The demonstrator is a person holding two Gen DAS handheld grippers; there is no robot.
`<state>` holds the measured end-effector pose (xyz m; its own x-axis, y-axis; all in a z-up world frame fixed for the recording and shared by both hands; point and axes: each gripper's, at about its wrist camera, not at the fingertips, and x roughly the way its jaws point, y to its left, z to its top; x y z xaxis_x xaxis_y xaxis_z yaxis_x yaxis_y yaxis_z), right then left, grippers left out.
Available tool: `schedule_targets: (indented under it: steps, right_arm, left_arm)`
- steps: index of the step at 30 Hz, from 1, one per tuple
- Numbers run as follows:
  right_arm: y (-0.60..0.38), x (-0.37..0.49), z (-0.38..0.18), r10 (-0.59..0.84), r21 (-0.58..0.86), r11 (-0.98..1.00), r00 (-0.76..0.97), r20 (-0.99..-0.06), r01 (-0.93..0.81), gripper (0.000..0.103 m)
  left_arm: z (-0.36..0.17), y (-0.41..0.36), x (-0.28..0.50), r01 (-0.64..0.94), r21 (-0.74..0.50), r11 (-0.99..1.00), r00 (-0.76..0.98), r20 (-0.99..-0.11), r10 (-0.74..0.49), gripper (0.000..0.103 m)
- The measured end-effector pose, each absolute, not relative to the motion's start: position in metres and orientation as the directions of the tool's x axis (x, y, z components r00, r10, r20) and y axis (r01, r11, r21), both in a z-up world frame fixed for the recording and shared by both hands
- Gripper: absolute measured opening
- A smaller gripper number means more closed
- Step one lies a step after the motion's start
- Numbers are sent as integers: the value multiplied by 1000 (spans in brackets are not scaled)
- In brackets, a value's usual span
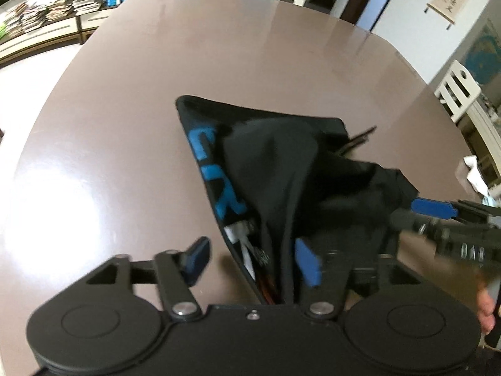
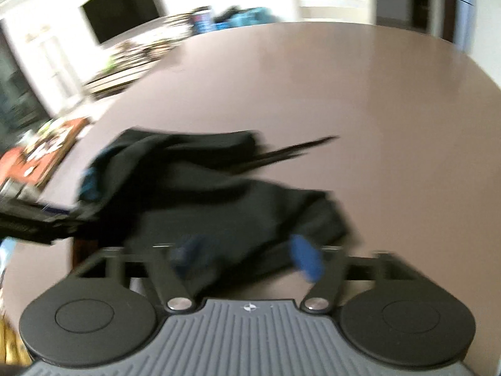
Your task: Fold clothes
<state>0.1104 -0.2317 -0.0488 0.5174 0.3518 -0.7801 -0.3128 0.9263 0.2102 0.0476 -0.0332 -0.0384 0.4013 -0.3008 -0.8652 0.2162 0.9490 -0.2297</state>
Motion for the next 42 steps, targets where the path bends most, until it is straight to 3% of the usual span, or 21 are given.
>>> schedule_targets:
  steps: [3,6,8,10,16,17,19,25,28,30,32,34,36,38,40,42]
  right_arm:
    - [-204,104,-55,351,145,900,485,-801,-412,76]
    - [-186,103,-60,316,74,887,484,-816,-455,68]
    - [-183,104,-58,305,56,888,494,-814,-456,50]
    - [-183,104,-58,303,56,891,498,-812,-450,47]
    - [-191,103,-60,289,64,909,513,-808,-411,32]
    - [-191,104,-60,288,66,912,516,-807,-406,27]
    - [-197,102,-57,269,54,925,548,-792,-376,17]
    - [-242,121,-40,39,-33,995,678,-734,-93,16]
    - [-259,130,-43,24,8,1000,648,-761,-28,22]
    - [-264,125,-47,36,48,999,643,-765,1,34]
    - [-262,121,-51,40,47,999,636,-770,-6,64]
    - [-260,117,-54,70,63,997,630,-773,-33,75]
    - [-256,114,-58,80,53,997,622,-779,-62,78]
    - [-251,114,-61,74,25,996,615,-785,-88,81]
    - [-245,118,-67,71,8,994,605,-793,-107,81]
    - [-246,118,-70,74,16,995,600,-797,-102,65]
  left_arm:
    - [-45,-47,47,248,-214,945,382,-875,-299,72]
    - [-47,-58,47,269,-215,939,381,-872,-309,71]
    - [-45,-60,45,271,-214,938,395,-864,-312,61]
    - [-46,-63,47,279,-223,934,387,-864,-322,49]
    - [-41,-61,50,290,-219,932,390,-862,-324,33]
    - [-41,-60,50,288,-220,932,393,-860,-324,24]
    - [-39,-53,53,259,-205,944,415,-859,-300,17]
    - [-33,-18,65,121,-227,966,476,-841,-257,17]
    - [-36,-6,65,61,-232,971,480,-846,-232,17]
    - [-38,1,65,29,-247,969,479,-847,-230,18]
    - [-39,2,63,21,-260,965,479,-845,-238,28]
    - [-38,-1,59,52,-290,956,469,-838,-280,40]
    - [-37,-7,54,95,-294,951,460,-834,-304,54]
    - [-40,-24,50,162,-276,947,439,-840,-320,78]
    - [-45,-41,48,210,-253,944,422,-848,-321,78]
    - [-50,-59,45,259,-213,942,416,-856,-308,53]
